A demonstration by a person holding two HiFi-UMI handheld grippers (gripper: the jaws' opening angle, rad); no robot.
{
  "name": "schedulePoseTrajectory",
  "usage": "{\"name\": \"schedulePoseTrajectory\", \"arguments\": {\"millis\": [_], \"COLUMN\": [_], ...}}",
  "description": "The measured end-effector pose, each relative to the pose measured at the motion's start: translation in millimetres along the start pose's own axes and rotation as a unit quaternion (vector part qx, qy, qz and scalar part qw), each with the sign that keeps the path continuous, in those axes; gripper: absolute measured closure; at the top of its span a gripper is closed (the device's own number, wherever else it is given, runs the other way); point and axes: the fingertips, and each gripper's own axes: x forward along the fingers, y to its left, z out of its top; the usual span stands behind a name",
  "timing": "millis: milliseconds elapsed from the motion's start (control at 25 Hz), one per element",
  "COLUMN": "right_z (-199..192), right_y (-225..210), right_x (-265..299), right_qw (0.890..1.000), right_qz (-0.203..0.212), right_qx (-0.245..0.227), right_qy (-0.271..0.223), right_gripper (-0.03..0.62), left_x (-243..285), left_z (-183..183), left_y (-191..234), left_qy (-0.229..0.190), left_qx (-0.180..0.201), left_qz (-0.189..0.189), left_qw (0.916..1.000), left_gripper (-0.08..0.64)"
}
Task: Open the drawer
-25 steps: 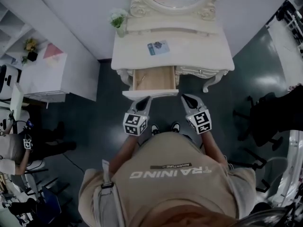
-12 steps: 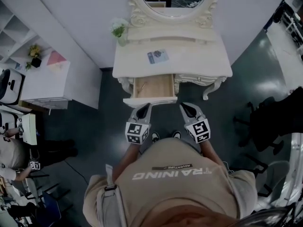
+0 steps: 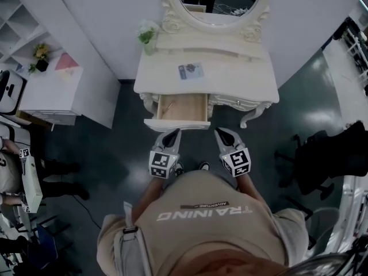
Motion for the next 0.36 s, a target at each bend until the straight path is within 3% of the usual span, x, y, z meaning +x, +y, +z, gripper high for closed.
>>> {"name": "schedulePoseTrajectory", "arguments": {"millis": [360], "right_z": [0.5], "right_y": [-8.4], "right_x": [1.3], "right_qw": [1.0], "right_qz": [0.006], "right_qx": [-0.012], "right_qy": [-0.009], "right_gripper": [0.589], "left_x": [-0.3], "left_z": [-17.8], "left_y": [-2.4], "left_qy": [0.017], "left_qx": [0.0], "left_qz": [0.011], "left_qw": [0.9998], "left_gripper": [0.552]}}
